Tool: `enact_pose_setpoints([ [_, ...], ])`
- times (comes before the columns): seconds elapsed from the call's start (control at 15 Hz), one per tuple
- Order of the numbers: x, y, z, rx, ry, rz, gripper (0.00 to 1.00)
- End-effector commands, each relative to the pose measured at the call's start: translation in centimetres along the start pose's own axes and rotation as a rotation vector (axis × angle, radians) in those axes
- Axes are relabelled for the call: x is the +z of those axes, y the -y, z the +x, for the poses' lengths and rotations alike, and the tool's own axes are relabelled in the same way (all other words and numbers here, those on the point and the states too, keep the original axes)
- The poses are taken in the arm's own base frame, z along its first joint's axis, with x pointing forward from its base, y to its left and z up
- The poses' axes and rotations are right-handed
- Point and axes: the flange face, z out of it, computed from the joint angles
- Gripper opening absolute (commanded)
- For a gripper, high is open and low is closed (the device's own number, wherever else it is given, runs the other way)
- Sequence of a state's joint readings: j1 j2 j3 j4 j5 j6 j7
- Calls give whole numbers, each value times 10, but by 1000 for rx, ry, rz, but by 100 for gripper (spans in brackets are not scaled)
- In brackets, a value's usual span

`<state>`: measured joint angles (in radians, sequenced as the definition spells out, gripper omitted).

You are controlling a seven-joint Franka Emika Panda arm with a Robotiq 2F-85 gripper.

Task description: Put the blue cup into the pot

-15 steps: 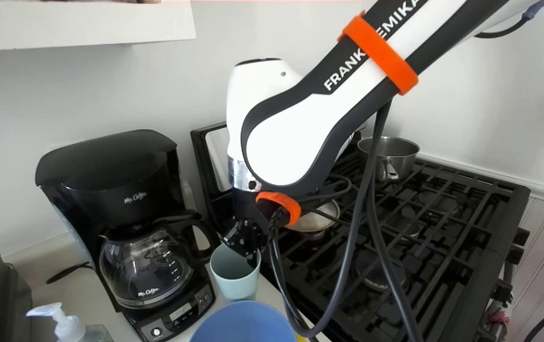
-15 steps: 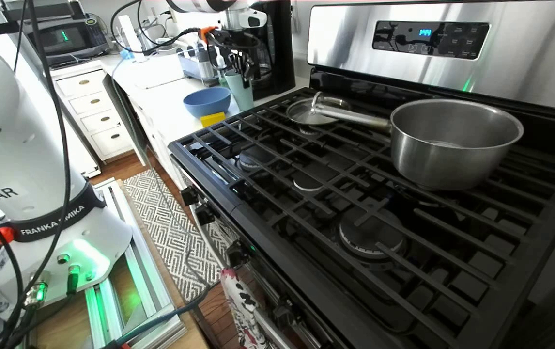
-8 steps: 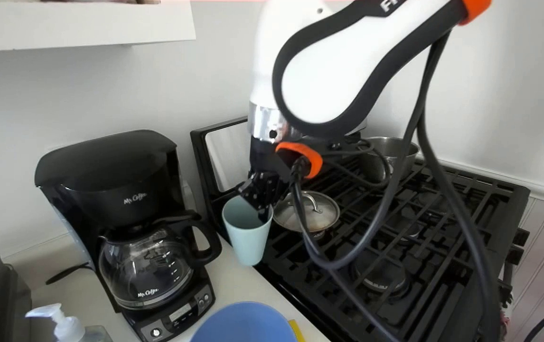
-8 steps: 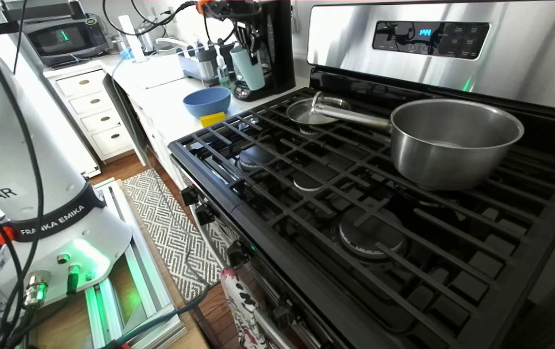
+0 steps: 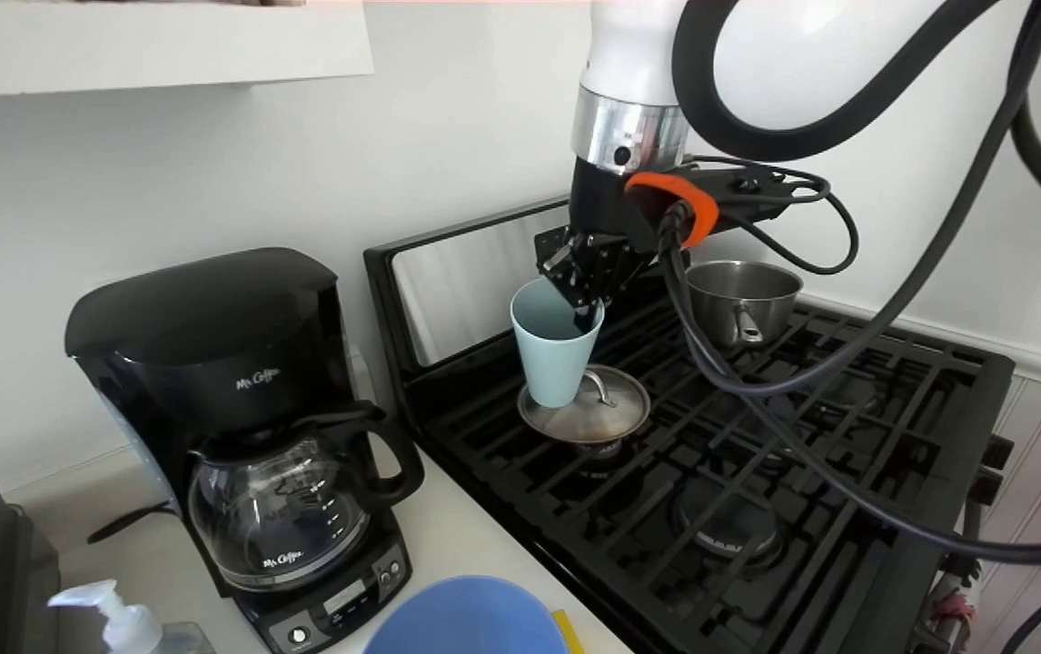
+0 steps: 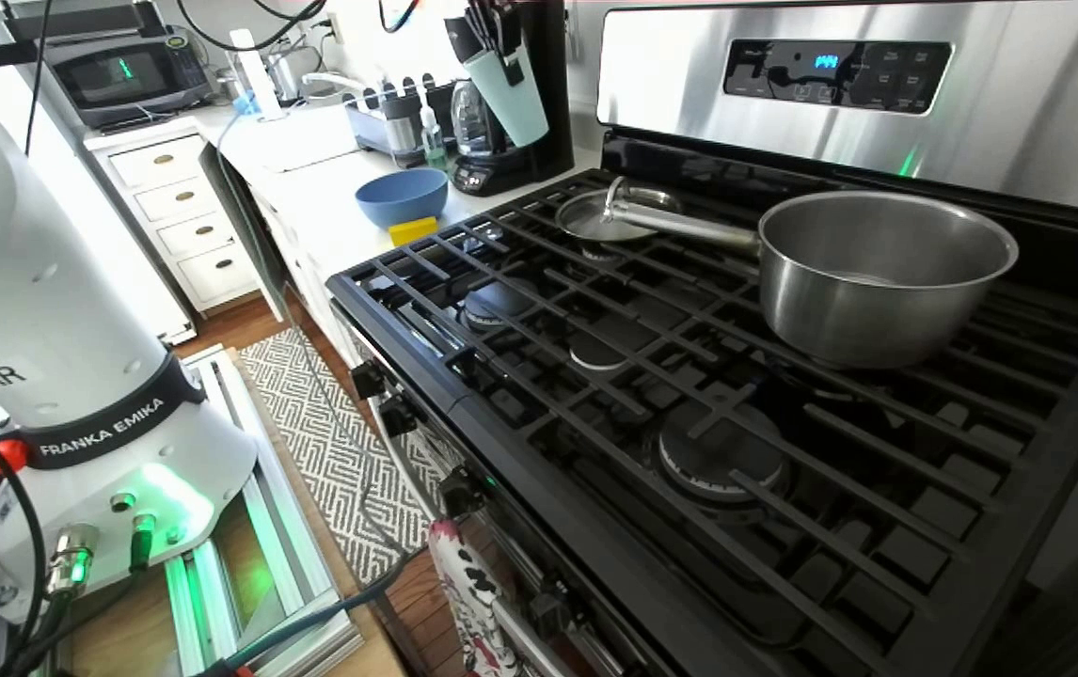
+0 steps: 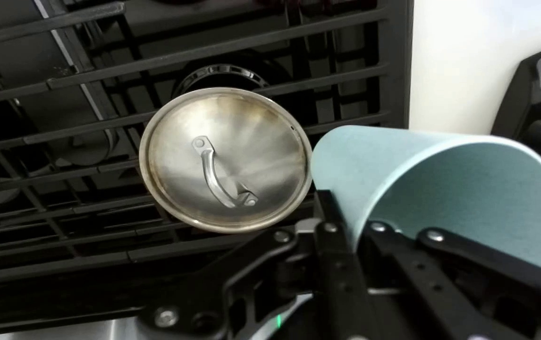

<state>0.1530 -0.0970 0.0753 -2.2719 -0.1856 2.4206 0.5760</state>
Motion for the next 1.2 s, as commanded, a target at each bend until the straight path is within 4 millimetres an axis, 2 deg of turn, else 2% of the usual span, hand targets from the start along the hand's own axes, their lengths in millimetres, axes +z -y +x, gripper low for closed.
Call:
enact_pose_setpoints([
  [0.0,13,-14,19,114,-19,-46,1],
  [0.07,19,-36,34,159,-43,-69,1],
  [0.33,25,-154,77,354,-90,-140,1],
  [0.47,19,-206,91,466,-118,-162,1],
  [0.6,9,-246,98,575,-140,-180,1],
  [0.8,-10,-290,103,733,-184,-203,1],
  [0.93,-15,-308,102,830,-218,-223,1],
  [1.0,-17,-310,101,877,-235,-236,1],
  [1.07,-19,-304,101,928,-245,-243,1],
  [1.13,-9,-310,101,843,-207,-222,4],
])
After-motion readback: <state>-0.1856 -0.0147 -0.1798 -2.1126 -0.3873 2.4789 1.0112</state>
